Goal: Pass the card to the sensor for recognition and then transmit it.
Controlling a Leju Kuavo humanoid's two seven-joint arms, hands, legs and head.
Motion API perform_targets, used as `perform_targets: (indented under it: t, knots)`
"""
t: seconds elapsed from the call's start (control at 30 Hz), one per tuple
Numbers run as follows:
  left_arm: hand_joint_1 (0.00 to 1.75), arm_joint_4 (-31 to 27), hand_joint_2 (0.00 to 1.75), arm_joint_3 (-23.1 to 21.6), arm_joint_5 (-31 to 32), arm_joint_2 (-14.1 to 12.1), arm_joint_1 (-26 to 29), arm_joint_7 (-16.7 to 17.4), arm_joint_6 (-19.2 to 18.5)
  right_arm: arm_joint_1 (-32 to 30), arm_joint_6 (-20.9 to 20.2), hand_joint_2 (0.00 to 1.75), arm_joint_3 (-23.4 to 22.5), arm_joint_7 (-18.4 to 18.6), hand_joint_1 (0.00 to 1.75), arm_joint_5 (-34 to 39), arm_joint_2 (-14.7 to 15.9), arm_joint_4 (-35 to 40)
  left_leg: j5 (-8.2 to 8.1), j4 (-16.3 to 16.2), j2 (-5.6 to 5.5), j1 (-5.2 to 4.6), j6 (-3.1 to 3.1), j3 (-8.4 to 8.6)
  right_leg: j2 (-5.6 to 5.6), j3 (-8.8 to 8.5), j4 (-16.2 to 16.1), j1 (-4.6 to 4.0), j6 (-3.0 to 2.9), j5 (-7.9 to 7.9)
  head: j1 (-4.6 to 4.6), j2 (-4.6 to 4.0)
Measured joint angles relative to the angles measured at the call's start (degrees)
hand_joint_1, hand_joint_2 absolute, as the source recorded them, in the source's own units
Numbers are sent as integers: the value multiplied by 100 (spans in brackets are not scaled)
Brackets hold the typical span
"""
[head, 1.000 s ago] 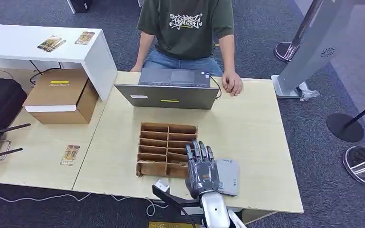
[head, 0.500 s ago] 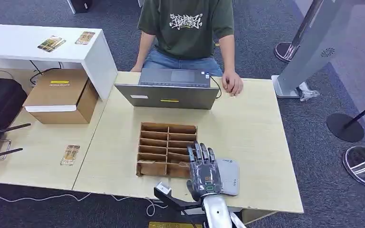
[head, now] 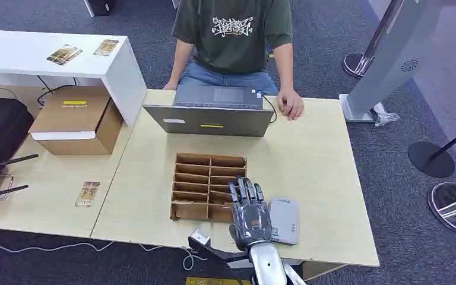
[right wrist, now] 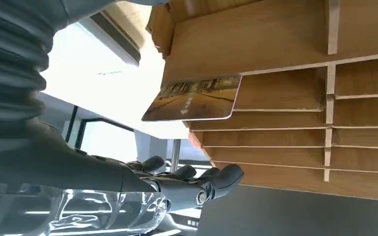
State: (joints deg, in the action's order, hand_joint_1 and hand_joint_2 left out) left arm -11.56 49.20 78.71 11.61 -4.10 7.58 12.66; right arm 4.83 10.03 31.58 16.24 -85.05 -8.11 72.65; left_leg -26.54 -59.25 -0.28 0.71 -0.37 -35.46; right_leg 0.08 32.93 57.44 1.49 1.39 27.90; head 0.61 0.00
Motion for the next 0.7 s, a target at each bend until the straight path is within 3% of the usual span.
perform_targets:
  t: [0.7]
  knots:
    - [0, 0, 0, 0, 50, -7, 1, 4, 2, -29, -2, 175, -44, 72, 0, -13, 2, -2, 0, 0, 0, 0, 0, 0, 0, 1, 0, 0, 0, 0, 0, 0]
